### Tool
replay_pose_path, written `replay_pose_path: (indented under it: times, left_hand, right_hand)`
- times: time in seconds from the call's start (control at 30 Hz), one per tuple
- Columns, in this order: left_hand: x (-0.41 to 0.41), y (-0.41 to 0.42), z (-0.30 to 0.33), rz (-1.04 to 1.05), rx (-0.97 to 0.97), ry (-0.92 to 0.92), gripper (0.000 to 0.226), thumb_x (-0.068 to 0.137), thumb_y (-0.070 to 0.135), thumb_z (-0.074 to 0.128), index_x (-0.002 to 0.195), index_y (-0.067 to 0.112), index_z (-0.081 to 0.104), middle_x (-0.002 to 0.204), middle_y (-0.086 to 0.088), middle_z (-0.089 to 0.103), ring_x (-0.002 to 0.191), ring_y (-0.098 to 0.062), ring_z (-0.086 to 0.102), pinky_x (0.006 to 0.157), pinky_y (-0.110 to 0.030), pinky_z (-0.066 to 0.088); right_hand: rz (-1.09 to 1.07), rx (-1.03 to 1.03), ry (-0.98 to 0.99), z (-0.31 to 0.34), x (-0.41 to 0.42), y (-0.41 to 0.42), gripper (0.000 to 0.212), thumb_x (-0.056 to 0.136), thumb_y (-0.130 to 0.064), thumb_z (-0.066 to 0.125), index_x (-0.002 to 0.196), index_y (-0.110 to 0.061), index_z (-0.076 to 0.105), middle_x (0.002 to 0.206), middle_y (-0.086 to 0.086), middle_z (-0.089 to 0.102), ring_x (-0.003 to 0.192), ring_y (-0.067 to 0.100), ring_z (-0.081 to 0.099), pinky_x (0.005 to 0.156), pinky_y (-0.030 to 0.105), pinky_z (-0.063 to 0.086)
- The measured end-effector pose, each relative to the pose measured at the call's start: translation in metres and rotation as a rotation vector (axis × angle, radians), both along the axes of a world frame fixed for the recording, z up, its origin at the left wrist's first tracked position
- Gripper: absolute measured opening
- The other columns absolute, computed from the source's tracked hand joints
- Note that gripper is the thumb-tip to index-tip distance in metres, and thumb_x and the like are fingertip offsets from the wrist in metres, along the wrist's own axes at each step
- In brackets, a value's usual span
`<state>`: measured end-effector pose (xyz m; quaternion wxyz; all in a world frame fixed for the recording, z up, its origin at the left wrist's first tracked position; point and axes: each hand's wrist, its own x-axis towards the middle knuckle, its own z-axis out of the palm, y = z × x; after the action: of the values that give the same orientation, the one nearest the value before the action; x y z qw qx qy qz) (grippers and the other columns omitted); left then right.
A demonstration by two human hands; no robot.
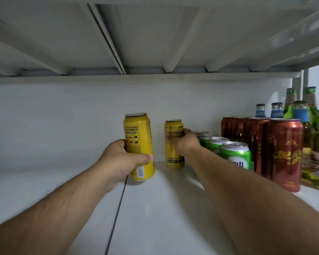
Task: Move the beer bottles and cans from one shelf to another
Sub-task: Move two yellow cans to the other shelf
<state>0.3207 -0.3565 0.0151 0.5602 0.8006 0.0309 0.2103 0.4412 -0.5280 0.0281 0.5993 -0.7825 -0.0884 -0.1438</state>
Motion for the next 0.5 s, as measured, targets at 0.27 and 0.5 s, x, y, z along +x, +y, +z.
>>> replay_pose_path:
  times: [0.27,0.5]
  left_hand:
    - [-0.004,-0.002,-0.006,0.005,-0.004,0.031,0.047,0.066,0.014,0.095,0.106,0.021,0.071,0.101,0.000,0.079,0.091,-0.021,0.077,0.093,-0.046,0.059]
    - [-0.013,-0.011,-0.005,0.002,0.001,0.060,0.044,0.069,0.013,0.093,0.106,0.020,0.070,0.103,-0.002,0.078,0.094,-0.023,0.076,0.096,-0.047,0.057]
  right_hand:
    - [0.018,-0.049,0.043,-0.005,-0.013,-0.004,0.041,0.093,-0.033,0.068,0.129,-0.016,0.056,0.125,0.007,0.064,0.114,0.030,0.061,0.099,0.047,0.050]
    - [-0.024,-0.321,0.076,0.007,-0.052,-0.021,0.035,0.097,-0.013,0.055,0.127,0.003,0.057,0.128,0.022,0.061,0.118,0.037,0.059,0.098,0.043,0.051]
